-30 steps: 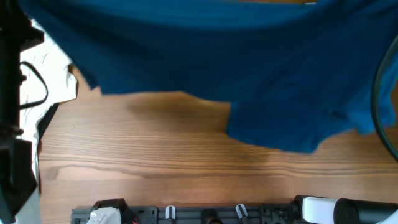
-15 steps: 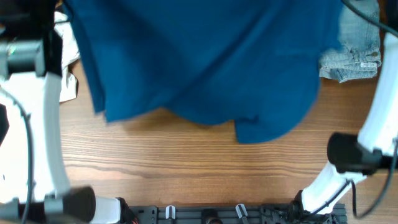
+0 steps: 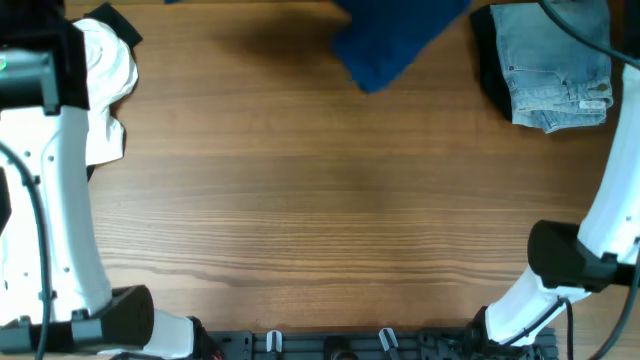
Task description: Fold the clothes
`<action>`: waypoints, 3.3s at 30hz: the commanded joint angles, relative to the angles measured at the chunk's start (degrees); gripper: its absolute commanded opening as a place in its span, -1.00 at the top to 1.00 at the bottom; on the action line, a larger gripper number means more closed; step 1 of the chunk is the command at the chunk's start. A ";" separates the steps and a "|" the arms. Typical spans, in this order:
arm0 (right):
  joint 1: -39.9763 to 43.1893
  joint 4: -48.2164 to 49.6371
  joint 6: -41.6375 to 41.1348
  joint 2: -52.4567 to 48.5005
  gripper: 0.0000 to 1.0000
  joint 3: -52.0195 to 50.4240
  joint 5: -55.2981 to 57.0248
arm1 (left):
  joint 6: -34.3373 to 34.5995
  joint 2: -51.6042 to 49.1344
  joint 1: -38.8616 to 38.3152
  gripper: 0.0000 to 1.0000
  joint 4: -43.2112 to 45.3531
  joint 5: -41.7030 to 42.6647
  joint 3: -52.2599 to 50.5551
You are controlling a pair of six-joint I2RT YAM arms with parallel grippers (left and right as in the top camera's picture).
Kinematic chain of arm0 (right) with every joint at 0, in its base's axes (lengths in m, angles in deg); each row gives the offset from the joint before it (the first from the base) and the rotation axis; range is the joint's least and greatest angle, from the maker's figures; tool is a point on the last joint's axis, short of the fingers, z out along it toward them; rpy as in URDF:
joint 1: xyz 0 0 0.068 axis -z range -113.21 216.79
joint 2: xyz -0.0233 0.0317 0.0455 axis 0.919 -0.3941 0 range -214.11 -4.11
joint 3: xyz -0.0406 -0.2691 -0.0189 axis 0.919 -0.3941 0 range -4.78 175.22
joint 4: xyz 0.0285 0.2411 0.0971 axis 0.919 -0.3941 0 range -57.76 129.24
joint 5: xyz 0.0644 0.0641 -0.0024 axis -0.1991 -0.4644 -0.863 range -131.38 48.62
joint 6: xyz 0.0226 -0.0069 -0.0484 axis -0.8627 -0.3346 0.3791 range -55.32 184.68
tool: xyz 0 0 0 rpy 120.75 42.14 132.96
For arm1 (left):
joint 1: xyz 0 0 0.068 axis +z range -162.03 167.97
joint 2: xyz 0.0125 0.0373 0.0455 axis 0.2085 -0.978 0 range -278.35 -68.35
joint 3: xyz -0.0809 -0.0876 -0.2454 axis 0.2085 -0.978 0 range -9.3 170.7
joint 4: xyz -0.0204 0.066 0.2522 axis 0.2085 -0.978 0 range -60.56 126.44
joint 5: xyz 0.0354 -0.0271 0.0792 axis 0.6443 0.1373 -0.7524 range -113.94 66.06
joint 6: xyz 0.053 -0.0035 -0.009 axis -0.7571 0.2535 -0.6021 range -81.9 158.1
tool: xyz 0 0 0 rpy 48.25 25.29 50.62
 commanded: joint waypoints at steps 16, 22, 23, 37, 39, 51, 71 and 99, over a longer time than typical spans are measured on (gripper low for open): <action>0.55 -45.90 4.61 -5.03 0.92 0.24 -2.01 | -1.31 0.61 4.02 0.92 -62.64 -1.18 0.79; 0.55 -61.70 0.37 -1.25 0.92 0.24 -1.99 | -0.85 4.13 4.02 0.92 -75.58 0.07 0.79; 0.55 -64.72 -0.96 -1.16 0.92 0.24 -1.99 | -0.83 4.28 4.02 0.92 -77.48 1.11 0.79; 0.13 -71.95 -9.05 8.52 0.91 -26.14 -1.95 | 6.82 9.31 4.02 0.92 -88.52 4.37 -15.41; 0.13 -71.93 -10.84 12.50 0.91 -31.95 -1.44 | 8.59 11.91 4.02 0.91 -88.50 4.39 -19.50; 0.13 -66.18 -14.84 22.53 0.91 -64.39 3.08 | 14.21 24.20 3.63 0.92 -87.30 5.20 -46.91; 0.17 -54.77 -15.23 22.53 -0.13 -78.16 0.04 | 14.21 24.04 3.65 -0.47 -77.18 14.71 -60.13; -5.09 -13.42 -5.07 0.50 -0.55 -58.86 6.16 | 1.64 -4.02 -2.43 -0.95 -8.76 11.10 -60.13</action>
